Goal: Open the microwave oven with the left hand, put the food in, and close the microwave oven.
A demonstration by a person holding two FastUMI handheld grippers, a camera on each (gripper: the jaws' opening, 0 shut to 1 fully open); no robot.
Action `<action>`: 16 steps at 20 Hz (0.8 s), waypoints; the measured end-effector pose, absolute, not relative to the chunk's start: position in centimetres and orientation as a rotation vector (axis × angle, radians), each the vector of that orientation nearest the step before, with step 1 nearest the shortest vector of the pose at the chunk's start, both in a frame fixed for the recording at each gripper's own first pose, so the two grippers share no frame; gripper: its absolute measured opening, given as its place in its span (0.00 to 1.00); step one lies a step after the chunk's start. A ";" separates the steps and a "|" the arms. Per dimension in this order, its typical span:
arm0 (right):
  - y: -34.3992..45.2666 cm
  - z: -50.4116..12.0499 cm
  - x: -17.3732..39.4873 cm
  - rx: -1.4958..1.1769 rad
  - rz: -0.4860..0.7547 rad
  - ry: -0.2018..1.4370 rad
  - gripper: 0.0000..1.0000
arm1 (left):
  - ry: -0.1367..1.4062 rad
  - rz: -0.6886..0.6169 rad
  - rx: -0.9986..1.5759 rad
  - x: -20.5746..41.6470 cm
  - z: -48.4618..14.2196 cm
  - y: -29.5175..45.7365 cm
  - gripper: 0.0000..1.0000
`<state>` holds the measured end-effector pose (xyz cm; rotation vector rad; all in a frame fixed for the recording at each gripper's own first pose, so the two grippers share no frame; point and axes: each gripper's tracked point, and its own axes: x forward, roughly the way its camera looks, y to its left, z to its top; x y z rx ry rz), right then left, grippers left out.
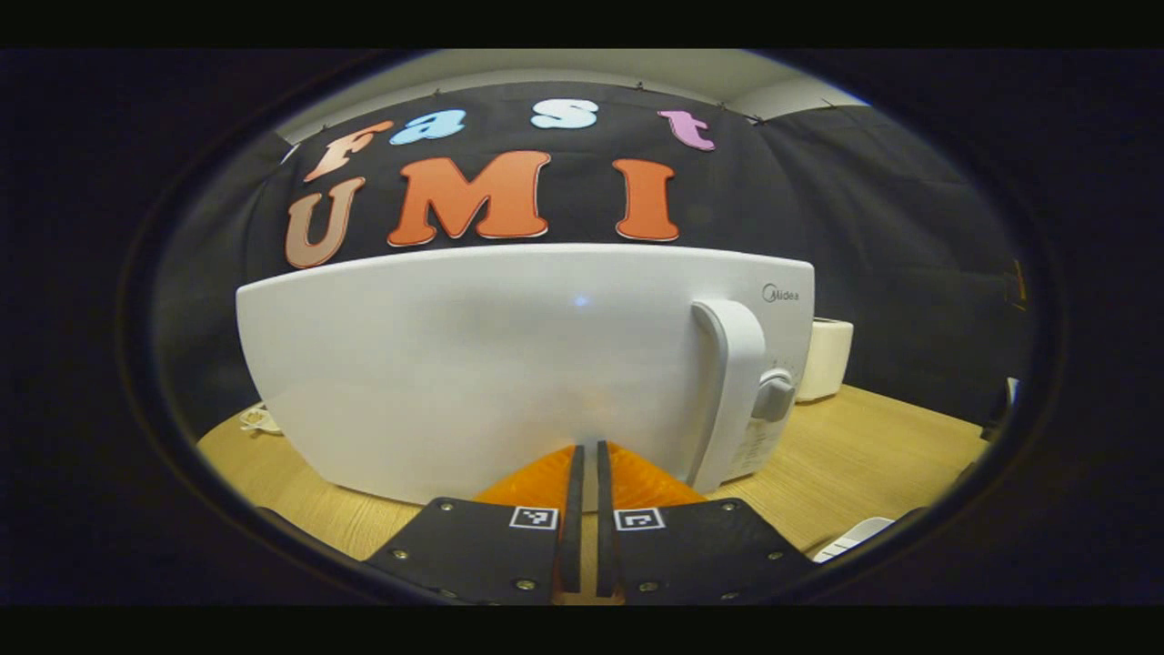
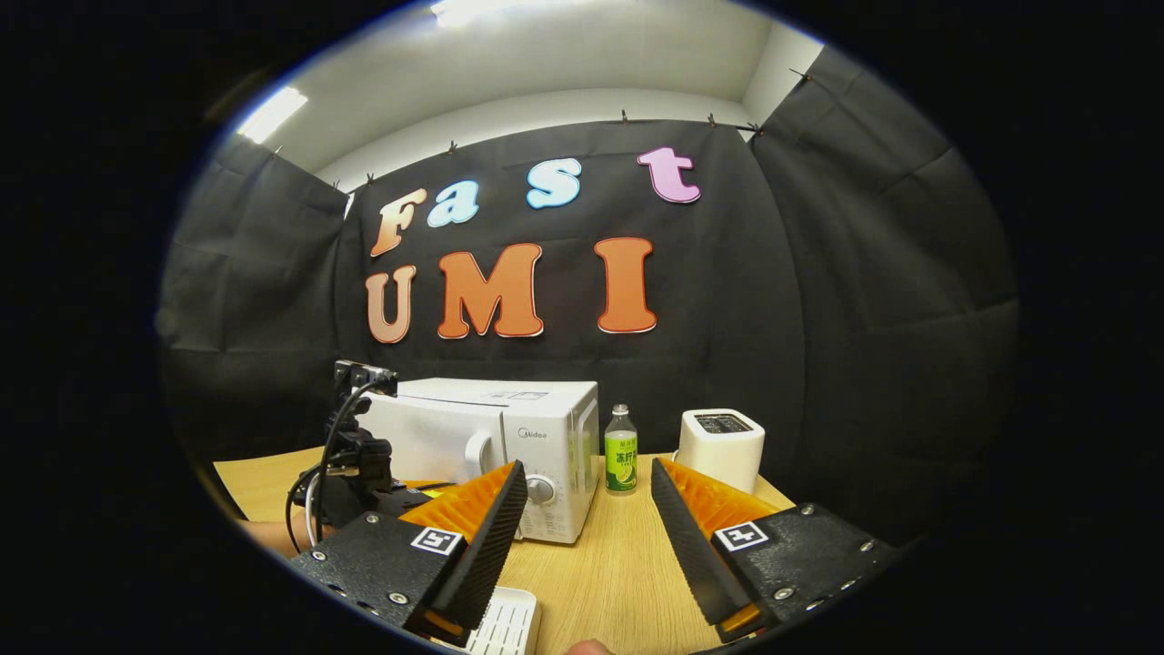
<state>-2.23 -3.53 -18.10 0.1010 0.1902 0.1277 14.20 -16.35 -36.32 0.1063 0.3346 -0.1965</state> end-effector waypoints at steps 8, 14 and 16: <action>-2.6 -17.4 -2.4 0.107 0.138 0.192 0.86 | 0.346 -0.180 0.123 14.5 -36.7 -16.4 0.09; -2.1 -15.6 -2.3 0.086 0.131 0.173 0.86 | 0.268 -0.164 0.130 11.4 -29.5 -14.1 0.07; -1.9 -14.6 -1.9 0.069 0.119 0.163 0.86 | 0.235 -0.168 0.139 10.0 -25.9 -13.2 0.04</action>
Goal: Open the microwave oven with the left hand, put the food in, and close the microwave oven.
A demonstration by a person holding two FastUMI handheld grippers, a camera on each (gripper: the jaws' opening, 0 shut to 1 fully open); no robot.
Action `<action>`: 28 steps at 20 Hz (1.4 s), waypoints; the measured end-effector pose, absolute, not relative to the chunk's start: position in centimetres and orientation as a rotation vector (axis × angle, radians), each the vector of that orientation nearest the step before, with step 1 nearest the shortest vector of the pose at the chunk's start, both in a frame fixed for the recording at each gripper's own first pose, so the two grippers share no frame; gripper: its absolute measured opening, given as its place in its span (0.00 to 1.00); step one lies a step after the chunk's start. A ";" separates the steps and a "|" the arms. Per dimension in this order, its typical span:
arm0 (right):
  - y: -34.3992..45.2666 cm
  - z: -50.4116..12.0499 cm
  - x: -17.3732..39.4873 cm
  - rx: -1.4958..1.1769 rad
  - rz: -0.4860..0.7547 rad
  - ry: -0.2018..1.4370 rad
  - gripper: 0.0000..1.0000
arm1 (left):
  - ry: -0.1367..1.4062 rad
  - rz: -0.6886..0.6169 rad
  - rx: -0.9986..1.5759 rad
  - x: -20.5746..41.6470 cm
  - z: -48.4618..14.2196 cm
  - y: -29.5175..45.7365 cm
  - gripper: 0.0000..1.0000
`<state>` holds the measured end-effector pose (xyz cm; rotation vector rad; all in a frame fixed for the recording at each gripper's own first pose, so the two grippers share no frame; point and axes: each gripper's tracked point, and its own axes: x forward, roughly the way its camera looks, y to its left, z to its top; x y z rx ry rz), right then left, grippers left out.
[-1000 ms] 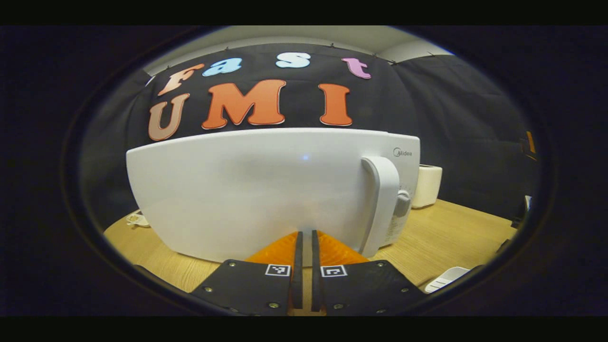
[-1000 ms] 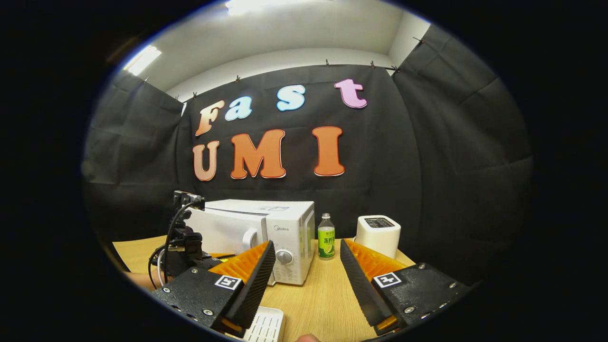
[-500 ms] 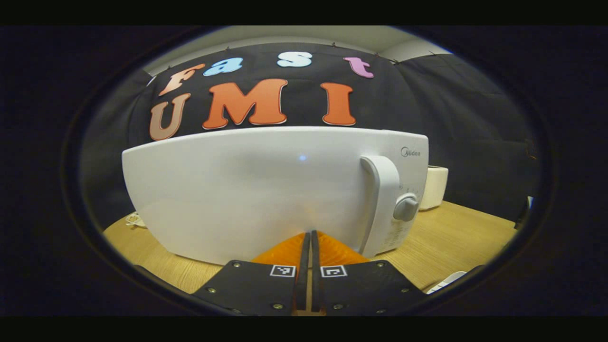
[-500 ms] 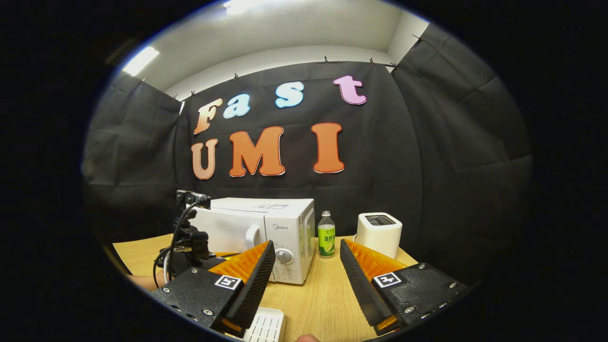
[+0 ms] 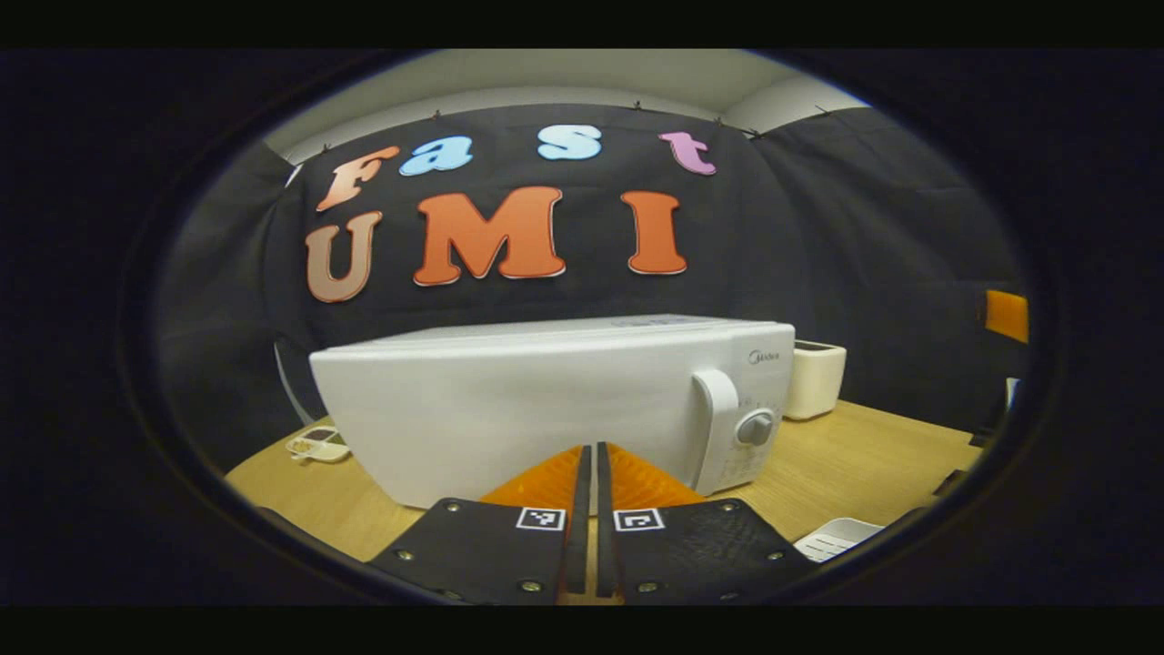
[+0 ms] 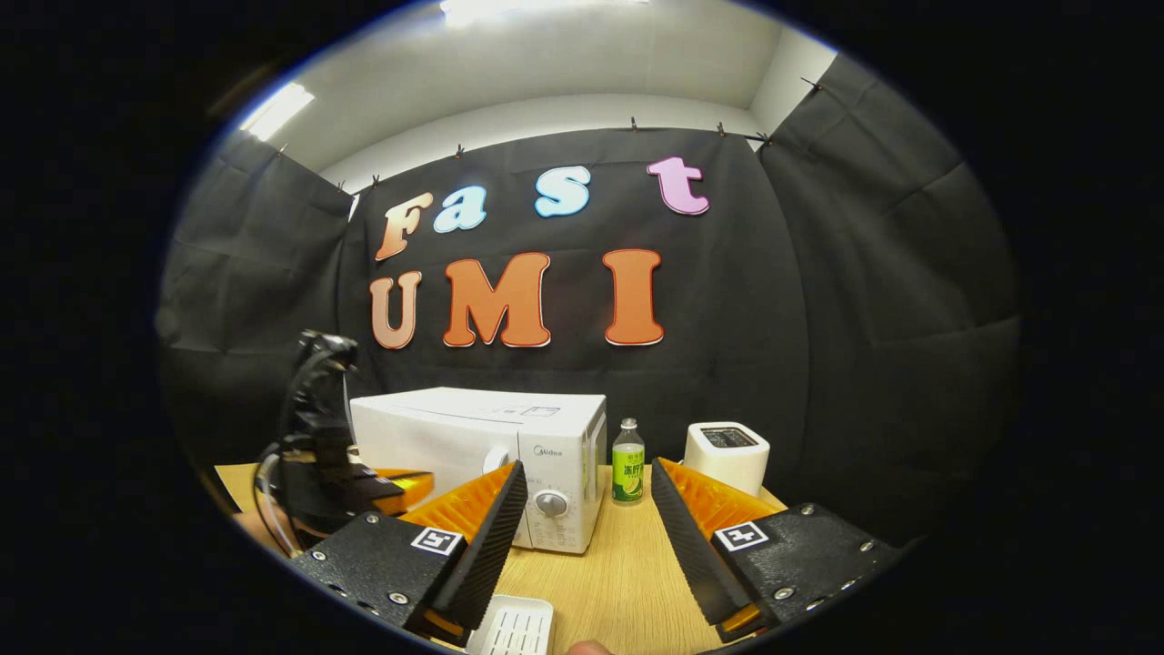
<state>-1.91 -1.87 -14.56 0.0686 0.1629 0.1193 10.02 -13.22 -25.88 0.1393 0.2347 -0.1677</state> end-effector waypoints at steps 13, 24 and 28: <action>3.7 -8.6 -1.2 0.054 0.206 0.116 0.86 | 0.040 -0.026 0.168 0.4 -5.7 -1.3 0.49; 6.3 -1.9 0.1 0.050 0.235 0.067 0.86 | -0.029 0.096 0.133 -3.5 2.1 6.1 0.84; 6.4 -0.7 0.2 0.066 0.235 0.048 0.88 | -0.036 0.101 0.157 -3.7 1.8 6.0 0.84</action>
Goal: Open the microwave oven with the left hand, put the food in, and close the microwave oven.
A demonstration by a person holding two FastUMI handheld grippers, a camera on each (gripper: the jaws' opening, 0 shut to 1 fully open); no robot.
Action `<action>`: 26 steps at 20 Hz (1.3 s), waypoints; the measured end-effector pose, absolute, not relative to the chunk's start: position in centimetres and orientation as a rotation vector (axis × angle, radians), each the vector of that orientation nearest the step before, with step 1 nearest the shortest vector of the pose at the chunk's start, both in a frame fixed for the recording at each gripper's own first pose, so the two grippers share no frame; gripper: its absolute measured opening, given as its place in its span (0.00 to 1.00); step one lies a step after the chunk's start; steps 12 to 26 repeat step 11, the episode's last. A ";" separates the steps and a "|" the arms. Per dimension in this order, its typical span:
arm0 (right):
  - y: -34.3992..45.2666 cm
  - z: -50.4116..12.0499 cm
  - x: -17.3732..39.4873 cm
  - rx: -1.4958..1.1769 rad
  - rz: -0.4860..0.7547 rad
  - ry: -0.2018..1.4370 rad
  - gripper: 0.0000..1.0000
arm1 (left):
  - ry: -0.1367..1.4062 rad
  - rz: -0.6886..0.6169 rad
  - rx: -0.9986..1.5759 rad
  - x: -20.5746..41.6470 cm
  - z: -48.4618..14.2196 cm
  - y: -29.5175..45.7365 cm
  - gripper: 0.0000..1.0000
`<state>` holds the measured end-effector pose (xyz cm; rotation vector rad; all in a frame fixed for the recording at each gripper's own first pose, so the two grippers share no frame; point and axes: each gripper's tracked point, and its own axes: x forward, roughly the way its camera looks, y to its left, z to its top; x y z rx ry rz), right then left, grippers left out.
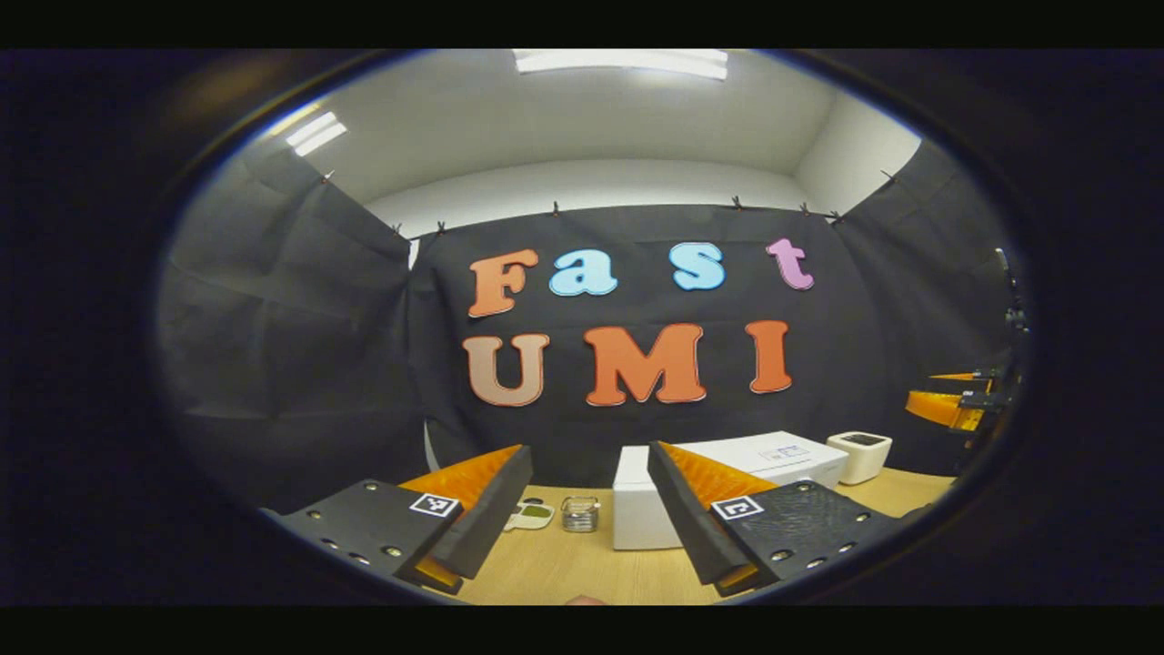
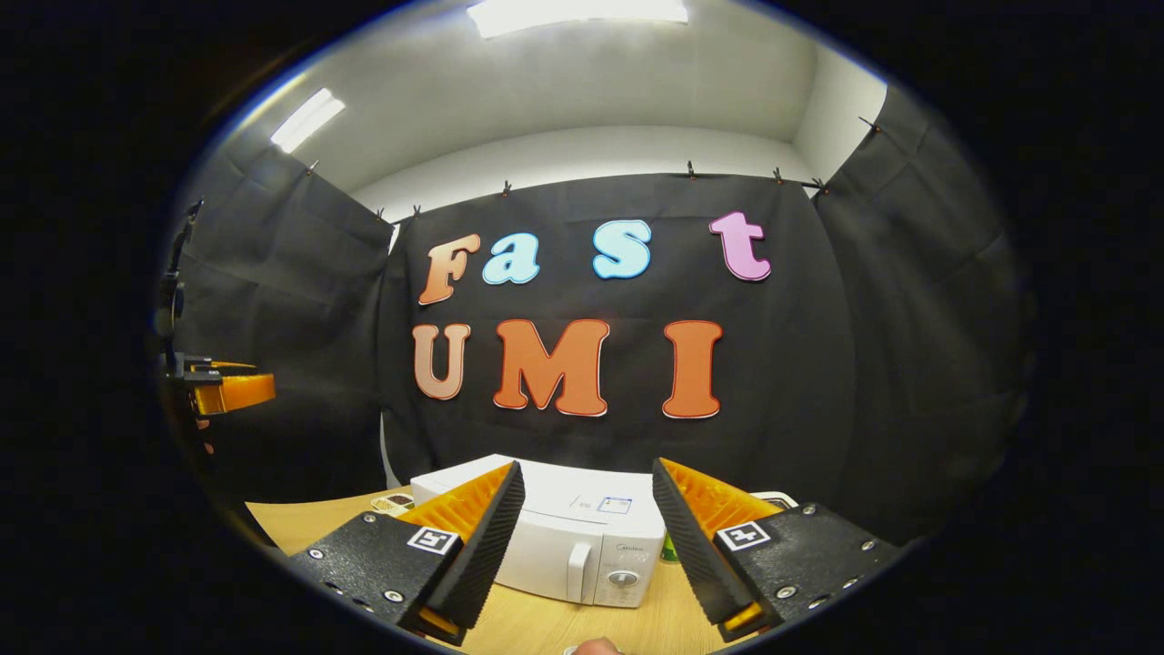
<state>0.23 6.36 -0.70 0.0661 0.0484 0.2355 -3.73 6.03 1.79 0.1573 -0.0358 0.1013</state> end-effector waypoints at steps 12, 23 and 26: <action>6.7 -0.4 0.1 0.038 0.246 0.034 0.92 | -0.036 0.076 0.168 -2.9 -0.2 4.5 0.87; 6.7 -0.4 0.1 0.038 0.246 0.034 0.92 | -0.036 0.076 0.168 -2.9 -0.2 4.5 0.87; 6.7 -0.4 0.1 0.038 0.246 0.034 0.92 | -0.036 0.076 0.168 -2.9 -0.2 4.5 0.87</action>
